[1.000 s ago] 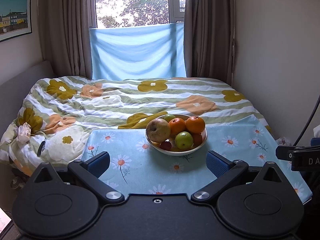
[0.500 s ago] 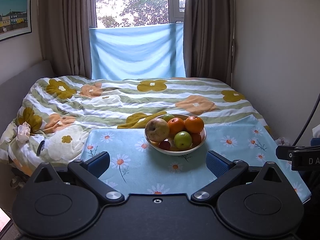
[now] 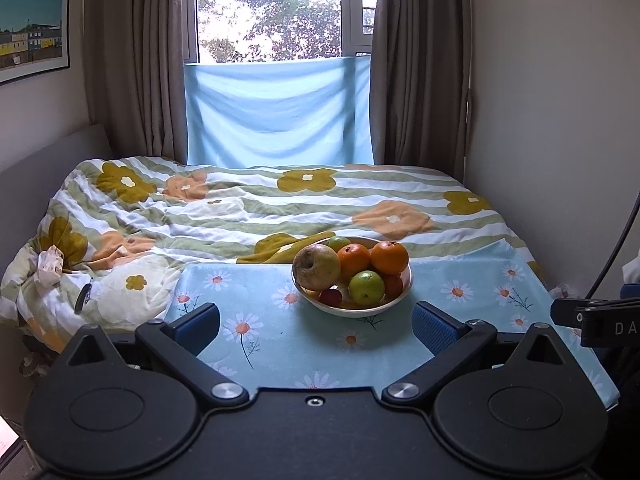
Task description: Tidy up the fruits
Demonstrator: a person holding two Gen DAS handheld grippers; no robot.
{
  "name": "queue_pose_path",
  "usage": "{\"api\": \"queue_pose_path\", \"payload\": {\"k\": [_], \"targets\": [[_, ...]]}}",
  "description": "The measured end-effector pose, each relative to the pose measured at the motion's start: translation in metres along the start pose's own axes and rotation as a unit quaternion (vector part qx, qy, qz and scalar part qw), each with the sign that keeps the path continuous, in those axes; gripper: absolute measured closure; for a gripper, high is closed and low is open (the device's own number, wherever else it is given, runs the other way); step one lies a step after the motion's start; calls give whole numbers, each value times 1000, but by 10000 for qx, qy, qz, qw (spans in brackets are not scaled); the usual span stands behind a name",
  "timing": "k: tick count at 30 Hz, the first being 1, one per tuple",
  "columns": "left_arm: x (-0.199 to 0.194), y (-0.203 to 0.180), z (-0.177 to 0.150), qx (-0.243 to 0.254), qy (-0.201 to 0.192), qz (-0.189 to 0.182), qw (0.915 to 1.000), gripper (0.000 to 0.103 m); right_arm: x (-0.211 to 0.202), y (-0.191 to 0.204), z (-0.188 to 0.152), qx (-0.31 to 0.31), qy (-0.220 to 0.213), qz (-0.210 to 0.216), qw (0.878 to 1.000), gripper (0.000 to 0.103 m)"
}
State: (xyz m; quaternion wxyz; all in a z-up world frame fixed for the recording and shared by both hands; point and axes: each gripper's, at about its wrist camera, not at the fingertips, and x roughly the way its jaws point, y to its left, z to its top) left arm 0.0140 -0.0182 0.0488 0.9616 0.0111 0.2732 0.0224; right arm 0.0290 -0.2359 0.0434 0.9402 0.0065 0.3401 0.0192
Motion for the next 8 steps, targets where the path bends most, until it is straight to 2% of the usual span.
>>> {"api": "queue_pose_path", "payload": {"k": [8], "targets": [[-6,-2,0,14,-103,30,9999,0,-6,0,0,0,-45,22,10000,0]]}}
